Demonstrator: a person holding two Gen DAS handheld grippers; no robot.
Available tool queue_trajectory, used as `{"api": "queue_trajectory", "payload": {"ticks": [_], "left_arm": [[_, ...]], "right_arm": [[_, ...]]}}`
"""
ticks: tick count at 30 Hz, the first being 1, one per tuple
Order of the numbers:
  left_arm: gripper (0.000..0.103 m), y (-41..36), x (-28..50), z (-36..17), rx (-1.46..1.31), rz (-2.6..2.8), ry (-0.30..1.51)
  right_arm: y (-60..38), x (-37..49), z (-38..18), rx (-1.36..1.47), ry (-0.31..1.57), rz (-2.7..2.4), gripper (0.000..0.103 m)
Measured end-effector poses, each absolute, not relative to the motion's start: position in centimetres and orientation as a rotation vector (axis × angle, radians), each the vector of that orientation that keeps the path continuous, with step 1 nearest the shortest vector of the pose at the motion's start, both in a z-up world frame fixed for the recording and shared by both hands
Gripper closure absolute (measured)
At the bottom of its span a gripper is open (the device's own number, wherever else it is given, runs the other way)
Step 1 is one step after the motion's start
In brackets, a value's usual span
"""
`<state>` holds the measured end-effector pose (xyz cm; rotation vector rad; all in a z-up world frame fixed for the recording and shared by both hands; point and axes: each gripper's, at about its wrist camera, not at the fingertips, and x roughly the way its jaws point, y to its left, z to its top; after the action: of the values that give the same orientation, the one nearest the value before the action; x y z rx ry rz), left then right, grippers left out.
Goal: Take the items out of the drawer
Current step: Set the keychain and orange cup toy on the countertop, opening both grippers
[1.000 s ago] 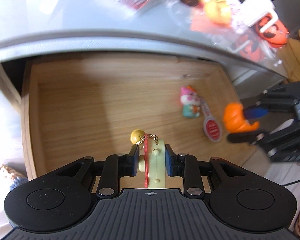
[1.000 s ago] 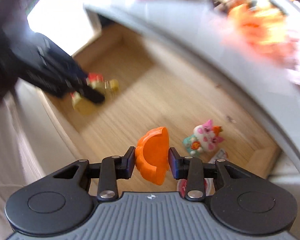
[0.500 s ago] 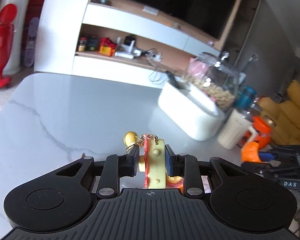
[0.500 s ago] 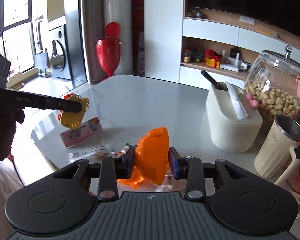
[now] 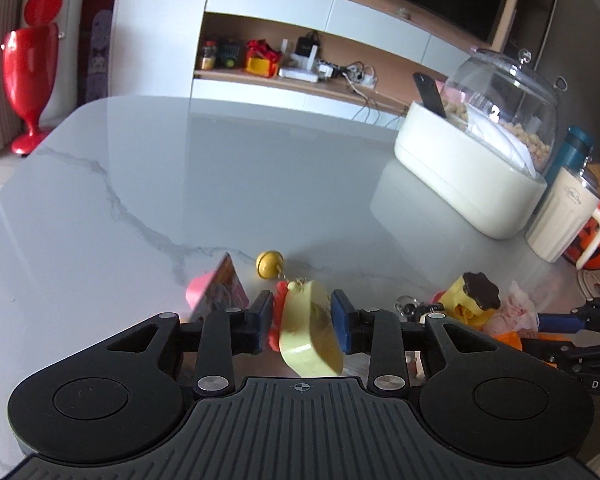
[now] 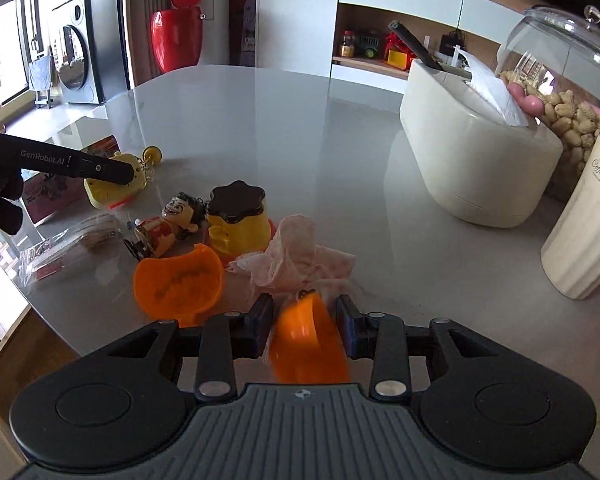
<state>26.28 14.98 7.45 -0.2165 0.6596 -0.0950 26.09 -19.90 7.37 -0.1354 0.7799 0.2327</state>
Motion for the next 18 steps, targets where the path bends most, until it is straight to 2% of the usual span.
{"api": "queue_trajectory", "payload": {"ticks": [7,9,12,18], "left_arm": [[0.068,15.8,21.8,10.7,-0.246,-0.043,0.488],[0.068,15.2,19.9,11.3,-0.247,-0.054,0.471],[0.068,14.1,17.2,11.9,-0.240,-0.093,0.478],[0.068,11.6,14.8,11.2,-0.203,-0.151,0.578]], "right_arm": [[-20.8,24.5,10.6,-0.072,0.678,0.261,0.063],[-21.7,23.2,12.0,-0.044,0.641,0.270,0.058],[-23.0,21.2,13.1,-0.009,0.621,0.292,0.055],[-25.3,17.5,11.5,0.068,0.727,0.283,0.055]]}}
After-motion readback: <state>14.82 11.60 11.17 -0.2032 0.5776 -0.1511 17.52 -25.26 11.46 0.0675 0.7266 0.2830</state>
